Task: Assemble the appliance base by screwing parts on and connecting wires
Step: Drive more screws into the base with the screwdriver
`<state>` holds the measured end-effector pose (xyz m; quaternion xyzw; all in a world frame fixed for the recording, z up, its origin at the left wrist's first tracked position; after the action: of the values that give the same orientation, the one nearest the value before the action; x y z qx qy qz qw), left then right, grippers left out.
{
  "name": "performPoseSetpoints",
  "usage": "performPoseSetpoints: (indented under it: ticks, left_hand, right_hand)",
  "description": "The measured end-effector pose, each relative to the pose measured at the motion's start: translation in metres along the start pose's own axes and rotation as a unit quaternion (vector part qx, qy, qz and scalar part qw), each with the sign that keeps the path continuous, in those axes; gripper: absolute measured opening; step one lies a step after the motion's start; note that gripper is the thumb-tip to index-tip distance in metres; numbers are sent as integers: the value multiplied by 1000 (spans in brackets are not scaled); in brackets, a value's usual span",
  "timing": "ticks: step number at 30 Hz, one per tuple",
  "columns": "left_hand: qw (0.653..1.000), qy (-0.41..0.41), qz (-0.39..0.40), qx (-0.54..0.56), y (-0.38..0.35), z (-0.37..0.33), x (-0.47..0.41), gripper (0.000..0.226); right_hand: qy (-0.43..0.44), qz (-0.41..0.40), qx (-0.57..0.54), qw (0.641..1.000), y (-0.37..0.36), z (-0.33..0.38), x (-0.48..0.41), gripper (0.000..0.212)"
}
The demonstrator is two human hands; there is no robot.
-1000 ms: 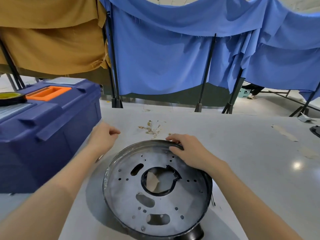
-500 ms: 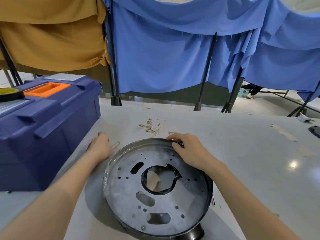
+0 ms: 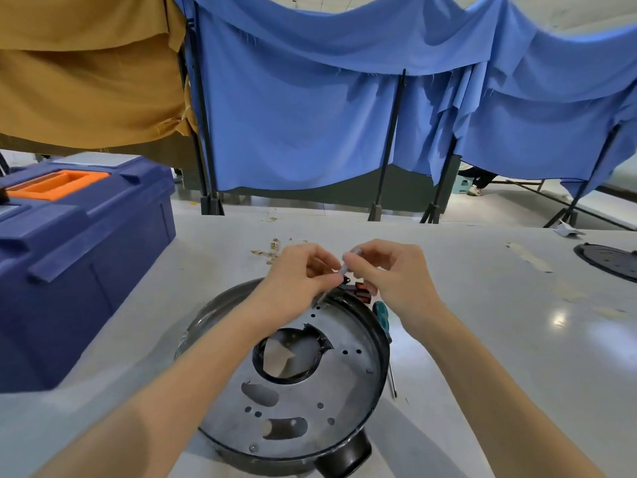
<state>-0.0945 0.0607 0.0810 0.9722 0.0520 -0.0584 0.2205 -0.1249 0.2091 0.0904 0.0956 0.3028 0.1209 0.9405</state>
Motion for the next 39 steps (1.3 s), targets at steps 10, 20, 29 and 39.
performPoseSetpoints:
  ticks: [10, 20, 29, 39]
  left_hand:
    - [969, -14, 182, -164, -57, 18, 35, 40]
    - [967, -5, 189, -172, -60, 21, 37, 33]
    - [970, 5, 179, -167, -59, 24, 38, 32]
    - [971, -1, 180, -160, -60, 27, 35, 30]
  right_hand:
    - [-18, 67, 4, 998, 36, 6, 40, 6]
    - [-19, 40, 32, 998, 37, 4, 54, 13]
    - [-19, 41, 27, 999, 38, 2, 57, 13]
    - [-5, 68, 29, 997, 36, 5, 59, 14]
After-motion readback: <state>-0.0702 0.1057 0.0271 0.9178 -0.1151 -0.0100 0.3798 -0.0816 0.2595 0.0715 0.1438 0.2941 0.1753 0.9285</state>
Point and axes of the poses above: each hand's wrist, its own x-axis away from the middle knuckle, its own y-axis out of the back of the hand, z = x × y, the point moved 5 cm from there along -x, towards the middle knuckle, and after that the axes turned 8 degrees about y, right-handed, at the moved point
